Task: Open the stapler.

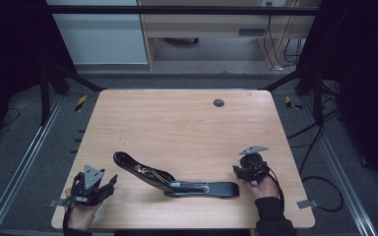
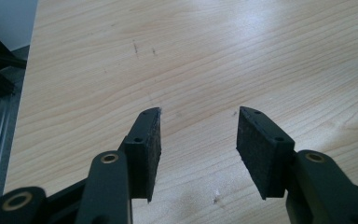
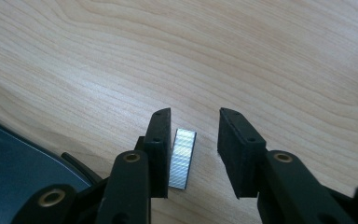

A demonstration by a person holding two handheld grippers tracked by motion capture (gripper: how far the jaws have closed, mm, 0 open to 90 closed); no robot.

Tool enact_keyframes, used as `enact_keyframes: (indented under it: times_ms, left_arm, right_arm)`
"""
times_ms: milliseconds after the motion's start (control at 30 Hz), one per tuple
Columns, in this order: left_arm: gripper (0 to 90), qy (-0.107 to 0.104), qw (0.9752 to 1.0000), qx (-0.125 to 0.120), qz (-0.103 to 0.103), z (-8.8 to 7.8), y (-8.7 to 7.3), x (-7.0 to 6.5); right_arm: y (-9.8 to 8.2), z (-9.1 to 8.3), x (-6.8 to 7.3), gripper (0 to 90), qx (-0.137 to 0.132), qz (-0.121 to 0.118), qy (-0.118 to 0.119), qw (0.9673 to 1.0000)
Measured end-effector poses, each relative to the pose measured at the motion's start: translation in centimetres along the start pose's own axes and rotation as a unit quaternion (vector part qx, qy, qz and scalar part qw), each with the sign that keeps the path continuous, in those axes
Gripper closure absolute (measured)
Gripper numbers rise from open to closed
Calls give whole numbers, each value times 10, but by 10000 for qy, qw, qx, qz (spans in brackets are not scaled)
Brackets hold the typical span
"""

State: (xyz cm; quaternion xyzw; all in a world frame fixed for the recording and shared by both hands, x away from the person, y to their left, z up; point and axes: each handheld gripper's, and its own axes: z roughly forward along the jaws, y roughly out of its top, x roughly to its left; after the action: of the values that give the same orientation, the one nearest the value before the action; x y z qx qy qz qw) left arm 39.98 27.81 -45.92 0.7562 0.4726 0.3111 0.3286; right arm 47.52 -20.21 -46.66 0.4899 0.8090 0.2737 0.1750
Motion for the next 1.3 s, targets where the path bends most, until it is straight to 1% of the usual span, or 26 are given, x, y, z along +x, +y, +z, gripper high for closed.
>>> enact_keyframes:
  times_ms: [33,100,200,233,300,367,467,567,600,633,667,767,867,900,1033,1133,1200,1233,1267,1300]
  left_arm:
    - [492,2,10000,3,-14,0,0,1]
    - [487,3,10000,-5,-57,0,0,1]
    - [482,11,10000,27,-40,1,0,0]
    - [482,20,10000,39,-24,1,-1,0]
    - [479,10,10000,65,-8,1,0,0]
    - [478,14,10000,85,16,1,-1,0]
    - [477,16,9999,99,12,2,-1,0]
    - [478,16,9999,111,31,2,-1,0]
    - [478,17,9999,115,31,2,-1,0]
    - [478,20,9999,114,25,2,-1,-1]
    - [478,19,9999,121,33,2,-1,0]
    - [479,24,9999,129,54,2,-1,0]
    - [478,22,9999,128,56,2,-1,0]
    - [478,17,9999,128,49,2,-1,0]
    - [476,19,9999,120,44,1,-1,0]
    - [475,14,9999,105,23,1,-1,1]
    - [474,2,9999,108,22,2,-1,1]
    - [474,-1,9999,115,27,2,-2,1]
    - [474,-1,9999,116,30,2,-2,1]
    - [472,9,9999,111,41,1,-2,1]
  right_arm:
    - [-1,2,0,666,-6,-43,-37,10000]
    - [-1,3,0,676,58,-51,-42,10000]
    - [-2,6,0,682,126,-46,-14,9999]
    - [-1,7,2,689,180,12,24,9998]
    - [-1,8,3,699,209,-41,5,9998]
    - [-1,8,3,711,254,-9,52,9997]
    - [-2,10,3,726,297,-48,-4,9995]
    - [-2,11,4,747,347,-7,49,9994]
    - [-2,12,4,755,354,-52,-3,9994]
    - [-1,11,5,760,401,1,35,9992]
    - [-2,12,5,774,385,-38,10,9993]
    - [-2,12,5,777,410,-66,6,9991]
    - [-2,11,5,779,417,-148,-10,9990]
    - [-2,10,4,780,401,-220,-17,9990]
    - [-5,2,-2,779,328,-330,71,9989]
    - [-12,-5,-10,779,276,-229,171,9992]
    - [-16,-8,-13,779,331,-182,224,9990]
    - [-20,-10,-14,779,327,-194,239,9990]
    - [-23,-11,-17,779,296,-257,214,9990]
    - [-26,-14,-19,779,310,-216,246,9990]
